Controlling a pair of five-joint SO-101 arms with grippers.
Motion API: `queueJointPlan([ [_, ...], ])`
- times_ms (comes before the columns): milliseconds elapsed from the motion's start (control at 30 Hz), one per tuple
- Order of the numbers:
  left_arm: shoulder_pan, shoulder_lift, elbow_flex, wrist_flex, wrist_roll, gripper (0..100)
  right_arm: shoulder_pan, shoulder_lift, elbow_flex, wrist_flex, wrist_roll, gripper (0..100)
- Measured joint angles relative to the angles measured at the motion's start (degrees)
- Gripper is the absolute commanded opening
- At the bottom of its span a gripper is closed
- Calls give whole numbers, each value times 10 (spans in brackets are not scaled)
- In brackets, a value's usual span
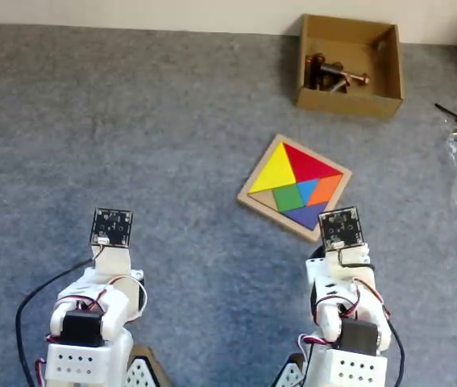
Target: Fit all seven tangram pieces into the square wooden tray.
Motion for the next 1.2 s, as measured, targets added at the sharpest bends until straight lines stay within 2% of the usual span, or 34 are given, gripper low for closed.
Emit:
queueJointPlan([
  [333, 0, 0, 0, 0, 0, 5, 0, 0, 0, 0, -1, 5],
  [633, 0, 0, 0, 0, 0, 5, -17, 0, 1, 1, -128, 9],
  [867, 0, 0, 0, 0, 0, 5, -51, 0, 1, 92, -174, 10],
  [1200, 0, 0, 0, 0, 0, 5, -97, 0, 1, 104, -242, 10],
])
